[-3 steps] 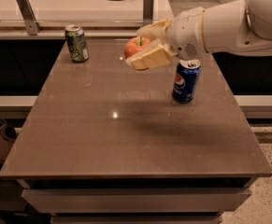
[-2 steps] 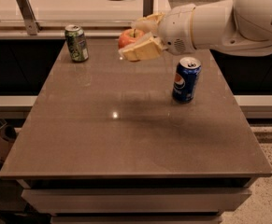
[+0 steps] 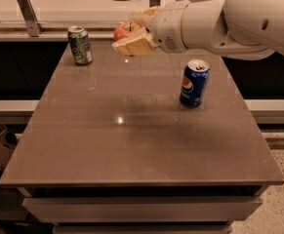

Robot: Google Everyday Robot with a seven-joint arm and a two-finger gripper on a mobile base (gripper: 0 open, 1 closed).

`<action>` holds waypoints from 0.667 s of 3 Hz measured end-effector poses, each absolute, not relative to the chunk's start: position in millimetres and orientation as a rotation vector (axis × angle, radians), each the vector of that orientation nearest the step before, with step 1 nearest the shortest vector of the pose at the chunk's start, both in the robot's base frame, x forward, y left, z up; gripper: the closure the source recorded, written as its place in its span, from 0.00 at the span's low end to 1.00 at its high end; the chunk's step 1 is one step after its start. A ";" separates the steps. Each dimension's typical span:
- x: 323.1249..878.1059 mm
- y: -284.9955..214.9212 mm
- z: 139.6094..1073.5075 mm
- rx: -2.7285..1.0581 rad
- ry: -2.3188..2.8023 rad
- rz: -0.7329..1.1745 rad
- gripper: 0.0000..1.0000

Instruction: Move apple near green can

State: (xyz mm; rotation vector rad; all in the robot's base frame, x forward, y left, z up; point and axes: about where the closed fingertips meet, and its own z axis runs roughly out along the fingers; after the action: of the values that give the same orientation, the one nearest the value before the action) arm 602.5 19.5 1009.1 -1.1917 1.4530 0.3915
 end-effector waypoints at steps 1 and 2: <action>616.0 32.4 1009.7 -1.200 1.438 0.404 1.00; 639.2 51.3 1006.9 -1.210 1.451 0.368 1.00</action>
Offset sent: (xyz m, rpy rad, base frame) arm 0.0737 0.0599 -0.0137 -0.0731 -0.0116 -0.0265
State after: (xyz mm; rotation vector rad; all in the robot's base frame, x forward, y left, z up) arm 639.2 51.3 1006.9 -1.2101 1.4508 0.3676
